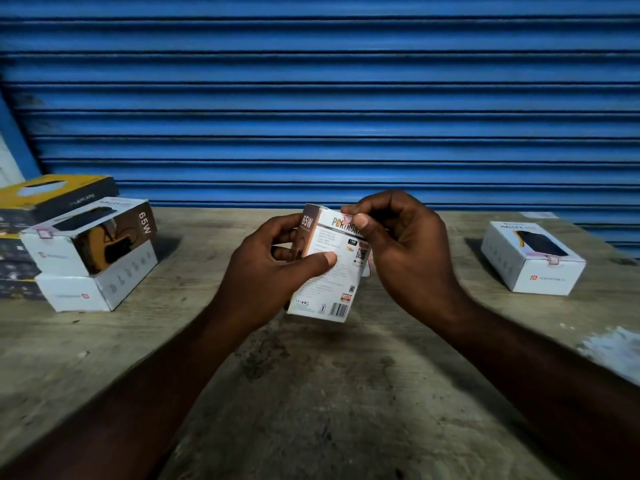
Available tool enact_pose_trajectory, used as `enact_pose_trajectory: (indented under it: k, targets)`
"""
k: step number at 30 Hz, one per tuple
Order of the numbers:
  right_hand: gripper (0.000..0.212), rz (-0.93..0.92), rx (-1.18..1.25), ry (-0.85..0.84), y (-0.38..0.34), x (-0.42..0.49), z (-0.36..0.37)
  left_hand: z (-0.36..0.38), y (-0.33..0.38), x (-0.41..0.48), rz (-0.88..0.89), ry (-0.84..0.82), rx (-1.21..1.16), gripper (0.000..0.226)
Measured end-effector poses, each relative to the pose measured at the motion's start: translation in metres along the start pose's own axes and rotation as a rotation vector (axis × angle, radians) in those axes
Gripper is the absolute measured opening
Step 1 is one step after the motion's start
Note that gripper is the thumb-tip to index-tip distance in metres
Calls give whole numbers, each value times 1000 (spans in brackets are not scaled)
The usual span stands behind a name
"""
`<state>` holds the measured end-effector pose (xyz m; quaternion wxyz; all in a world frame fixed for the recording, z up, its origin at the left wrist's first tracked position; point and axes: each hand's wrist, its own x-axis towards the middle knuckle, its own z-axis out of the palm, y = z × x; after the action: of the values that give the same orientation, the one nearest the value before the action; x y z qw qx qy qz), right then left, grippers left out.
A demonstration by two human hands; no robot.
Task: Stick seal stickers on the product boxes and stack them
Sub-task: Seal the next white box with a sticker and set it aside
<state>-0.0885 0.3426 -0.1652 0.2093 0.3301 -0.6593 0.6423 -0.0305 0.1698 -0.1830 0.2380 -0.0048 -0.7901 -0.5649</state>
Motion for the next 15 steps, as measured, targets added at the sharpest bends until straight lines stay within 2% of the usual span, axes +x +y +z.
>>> enact_pose_trajectory:
  k: [4,9,15]
  targets:
    - [6,10,16,-1,-1,-2,1,0,0,0,-19,-4,-33,62]
    - [11,6,119,6,-5,4,-3,-2,-5,3,-81,-19,-78,51]
    - [4,-89,-196,-30,-10,9,-6,-3,-3,2,-35,-59,-47,51]
